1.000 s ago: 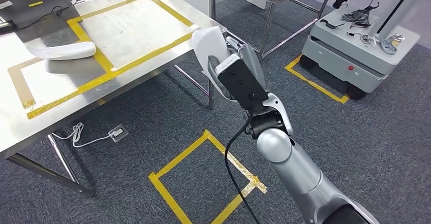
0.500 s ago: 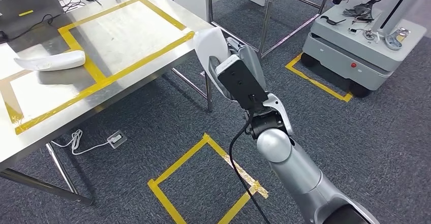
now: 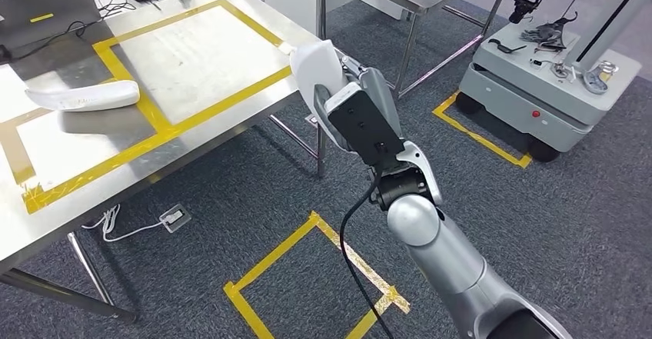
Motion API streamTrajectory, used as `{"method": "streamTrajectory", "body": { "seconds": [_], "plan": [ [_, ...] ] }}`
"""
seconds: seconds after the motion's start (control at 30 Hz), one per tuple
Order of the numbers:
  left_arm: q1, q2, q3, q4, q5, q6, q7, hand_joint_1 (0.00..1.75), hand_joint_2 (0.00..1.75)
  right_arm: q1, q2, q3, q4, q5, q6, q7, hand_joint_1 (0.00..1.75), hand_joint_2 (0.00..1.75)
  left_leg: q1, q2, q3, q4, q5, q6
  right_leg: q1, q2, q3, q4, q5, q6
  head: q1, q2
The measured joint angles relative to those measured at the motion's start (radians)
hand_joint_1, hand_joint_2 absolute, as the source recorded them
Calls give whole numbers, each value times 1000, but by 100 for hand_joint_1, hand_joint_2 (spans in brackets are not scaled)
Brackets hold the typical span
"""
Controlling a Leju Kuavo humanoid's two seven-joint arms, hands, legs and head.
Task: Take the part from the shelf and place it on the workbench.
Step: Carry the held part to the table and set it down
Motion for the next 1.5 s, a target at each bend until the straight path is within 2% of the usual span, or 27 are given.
{"method": "streamTrajectory", "body": {
  "seconds": [0.03,0.07,0.13,0.17,0.23,0.33,0.4,0.47,0.53,0.57,0.6,0.67,0.73,0.83,0.9,1.0,1.03,1.07,1.1,1.13,1.2,1.23,1.27,1.33,1.4,1.47,1.5],
  "plan": [
    [1,0,0,0,0,0,0,0,175,2,0,0,0,0,0,0,175,175,-2,-1,5,1,-6,1,1,0,-30,28,2,-2,0,0],
    [2,0,0,0,0,0,-1,0,175,2,0,0,0,0,0,0,175,175,-4,-1,12,1,-12,0,2,0,-40,17,25,-6,0,0],
    [3,-2,0,0,0,0,-2,0,175,2,0,0,0,0,0,-1,175,175,-6,-2,30,1,-26,-2,9,-1,-4,-112,121,-21,0,0],
    [3,-3,0,0,0,0,-3,0,175,1,0,0,0,0,1,-1,175,175,-7,-2,39,1,-32,-4,15,-3,21,-182,154,-31,-1,0],
    [2,-4,0,0,0,0,-4,0,175,-1,0,0,0,0,1,-2,175,175,-7,-1,45,-3,-42,-13,26,-5,51,-264,175,-44,-4,0],
    [2,-4,1,0,0,0,-5,0,175,-2,1,0,0,0,1,-2,175,175,-9,1,52,7,-42,-32,22,-4,74,-282,174,-56,-6,0],
    [-1,-4,1,0,0,0,-7,0,175,-6,3,0,0,0,1,-3,175,175,-9,1,33,60,-57,-40,16,-4,97,-292,169,-66,-11,0],
    [-3,-4,1,0,-1,0,-8,0,175,-11,5,0,0,0,2,-3,175,175,-5,0,-32,171,-103,-46,13,-5,112,-295,157,-71,-16,0],
    [0,-2,1,0,-1,0,-8,0,175,-10,6,0,0,0,2,-2,175,175,-1,0,-100,260,-137,-53,12,-2,127,-293,142,-69,-17,0],
    [2,-2,1,0,-2,0,-7,0,175,-9,6,0,0,0,2,-2,175,175,2,0,-115,260,-128,-57,10,-1,136,-291,133,-66,-16,0],
    [3,-1,2,0,-2,0,-7,0,175,-8,6,0,0,0,2,-2,175,175,5,1,-112,223,-97,-62,8,0,147,-289,123,-63,-17,0],
    [4,-2,2,1,-2,-1,-8,0,175,-8,6,0,0,0,2,-2,175,175,11,3,-79,94,-7,-70,4,1,170,-282,100,-53,-17,0],
    [4,-2,2,2,-2,-3,-9,0,175,-10,8,0,0,0,2,-2,175,175,11,4,-56,14,35,-62,4,2,180,-278,82,-39,-21,0],
    [5,-2,2,3,-2,-4,-11,0,175,-14,9,0,0,0,2,-1,175,175,7,2,-42,7,28,-33,3,2,183,-269,71,-22,-24,0],
    [3,-2,2,2,-2,-4,-12,0,175,-18,9,0,-1,0,2,-1,175,175,9,-1,-23,4,19,-19,1,0,156,-208,68,-15,-22,0],
    [2,0,2,0,-3,-3,-13,0,175,-22,9,0,-1,0,2,-1,175,175,8,-3,4,2,-6,-8,1,-1,25,-15,15,-6,-21,0],
    [2,1,2,0,-3,-3,-13,0,175,-21,9,0,-1,0,2,-1,175,175,7,-4,14,2,-15,-8,1,-1,-15,25,-1,-6,-22,0],
    [3,1,2,0,-3,-3,-13,0,175,-20,9,0,-1,-1,2,-1,175,175,6,-6,25,2,-25,-8,2,-1,-39,32,-2,-8,-22,0],
    [3,1,2,0,-3,-3,-13,0,175,-19,9,0,0,-1,2,-1,175,175,5,-7,39,2,-35,-9,4,-1,-45,2,21,-14,-22,0],
    [3,0,2,1,-3,-3,-13,0,175,-19,9,0,0,-2,1,-1,175,175,5,-8,53,1,-46,-10,8,-1,-36,-57,64,-21,-22,0],
    [2,-3,2,1,-3,-3,-13,0,175,-20,8,0,0,-5,-1,-1,175,175,4,-10,74,-1,-67,-14,21,-2,-5,-201,173,-39,-22,0],
    [2,-5,2,2,-3,-3,-13,0,175,-21,8,0,0,-6,-2,-2,175,175,3,-11,80,-5,-75,-19,26,-3,7,-248,207,-44,-22,0],
    [1,-5,3,2,-3,-3,-13,0,175,-21,7,0,0,-8,-3,-2,175,175,2,-12,86,-7,-79,-25,29,-3,13,-275,224,-48,-23,0],
    [0,-4,3,2,-3,-3,-13,0,175,-22,8,0,0,-9,-5,-2,175,175,0,-11,94,-8,-77,-36,27,-1,28,-288,217,-53,-22,0],
    [-3,-4,4,2,-3,-3,-14,0,175,-25,9,0,0,-9,-7,-3,175,175,-1,-9,74,41,-71,-42,23,0,51,-299,210,-62,-23,0],
    [-7,-3,4,2,-3,-3,-14,0,175,-26,10,0,0,-9,-7,-4,175,175,-1,-6,3,158,-96,-47,21,0,75,-305,195,-70,-25,0],
    [-8,-2,4,2,-3,-3,-14,0,175,-26,10,0,0,-9,-6,-4,175,175,0,-6,-38,216,-123,-50,21,0,86,-305,185,-72,-25,0]
  ]
}}
